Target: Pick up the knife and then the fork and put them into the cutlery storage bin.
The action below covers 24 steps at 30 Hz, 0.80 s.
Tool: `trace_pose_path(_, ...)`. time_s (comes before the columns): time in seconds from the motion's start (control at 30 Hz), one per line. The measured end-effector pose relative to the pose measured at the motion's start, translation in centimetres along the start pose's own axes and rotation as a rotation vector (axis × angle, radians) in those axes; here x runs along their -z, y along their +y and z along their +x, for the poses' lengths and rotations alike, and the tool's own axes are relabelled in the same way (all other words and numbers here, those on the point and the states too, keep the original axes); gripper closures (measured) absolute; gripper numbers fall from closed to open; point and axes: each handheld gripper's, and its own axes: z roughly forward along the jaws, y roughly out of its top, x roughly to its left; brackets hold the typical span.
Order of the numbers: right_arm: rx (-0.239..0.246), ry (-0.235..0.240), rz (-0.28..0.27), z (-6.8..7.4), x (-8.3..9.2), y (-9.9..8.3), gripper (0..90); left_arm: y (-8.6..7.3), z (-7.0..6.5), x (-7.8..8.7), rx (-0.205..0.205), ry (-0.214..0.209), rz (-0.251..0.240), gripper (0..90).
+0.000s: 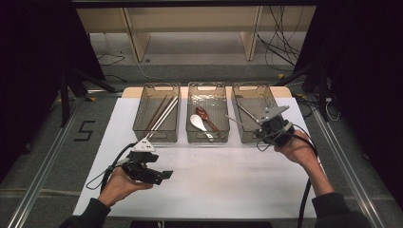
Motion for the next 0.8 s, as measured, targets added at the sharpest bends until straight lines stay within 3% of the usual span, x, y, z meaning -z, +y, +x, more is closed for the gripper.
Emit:
trace_pose_path(0.43,-0.162,-0.067,0.036,-4.6,-2.6,1.5,88.4,-1.0,0.5,0.4,0.014,0.014,0.002,17.8)
trace_pose_path(0.8,-0.261,-0.099,0.093,-6.8,-4.9,1.8,88.3,-1.3,0.7,1.0,0.025,0.016,-0.024,17.3)
